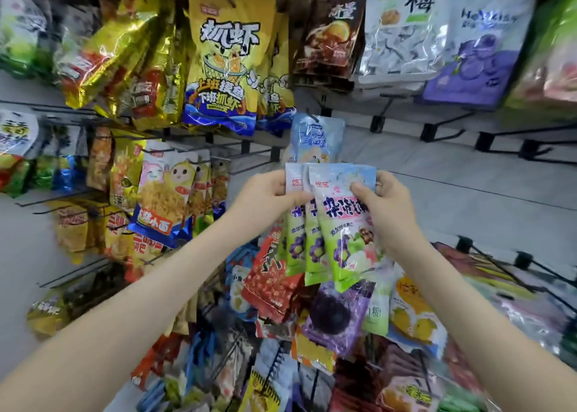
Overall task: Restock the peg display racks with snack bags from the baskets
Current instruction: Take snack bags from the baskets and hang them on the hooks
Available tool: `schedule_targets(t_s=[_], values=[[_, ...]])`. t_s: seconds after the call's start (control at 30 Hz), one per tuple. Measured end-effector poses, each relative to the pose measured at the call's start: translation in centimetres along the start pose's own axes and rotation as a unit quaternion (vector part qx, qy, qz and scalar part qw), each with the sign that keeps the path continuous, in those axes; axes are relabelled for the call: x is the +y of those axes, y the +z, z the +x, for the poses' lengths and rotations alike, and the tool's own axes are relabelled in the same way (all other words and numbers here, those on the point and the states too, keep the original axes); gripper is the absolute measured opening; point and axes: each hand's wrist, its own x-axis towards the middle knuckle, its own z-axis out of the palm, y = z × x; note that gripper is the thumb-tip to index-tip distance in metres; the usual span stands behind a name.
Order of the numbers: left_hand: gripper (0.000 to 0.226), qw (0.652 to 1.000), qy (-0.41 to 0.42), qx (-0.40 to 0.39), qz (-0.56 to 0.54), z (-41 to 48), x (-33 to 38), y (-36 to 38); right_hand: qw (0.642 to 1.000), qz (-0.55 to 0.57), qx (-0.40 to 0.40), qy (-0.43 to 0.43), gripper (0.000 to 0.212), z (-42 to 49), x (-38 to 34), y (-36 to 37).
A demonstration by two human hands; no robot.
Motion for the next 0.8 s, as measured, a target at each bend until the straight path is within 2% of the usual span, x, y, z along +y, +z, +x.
schedule_targets(t_s=[0.17, 0.33, 0.47, 0.53, 0.67, 0.8], values=[[0.012, 0.996, -0.010, 0.037, -0.085, 3.2, 0.4, 2.7, 0.999, -0.017, 0.029, -0.023, 0.008, 1.7, -0.7, -2.7], [0.018, 0.991, -0.041, 0.058, -0.109, 5.0, 0.8, 5.0, 0.995, -0.046, 0.065, -0.059, 0.005, 3.4, -0.4, -6.2], [0.020, 0.988, -0.049, 0.102, -0.109, 5.7, 0.6, 5.3, 0.975, -0.087, 0.146, -0.144, 0.027, 4.2, -1.1, -9.1], [0.020, 0.983, -0.050, 0.125, -0.128, 5.9, 0.7, 5.2, 0.967, -0.110, 0.136, -0.184, 0.035, 4.5, -1.3, -10.6], [0.015, 0.977, -0.033, 0.161, -0.133, 5.7, 1.8, 5.2, 0.948, -0.185, 0.130, -0.225, 0.037, 5.4, -1.2, -12.7], [0.017, 0.979, -0.017, 0.163, -0.117, 5.6, 2.8, 5.6, 0.948, -0.186, 0.145, -0.213, 0.045, 5.9, -1.1, -13.9]])
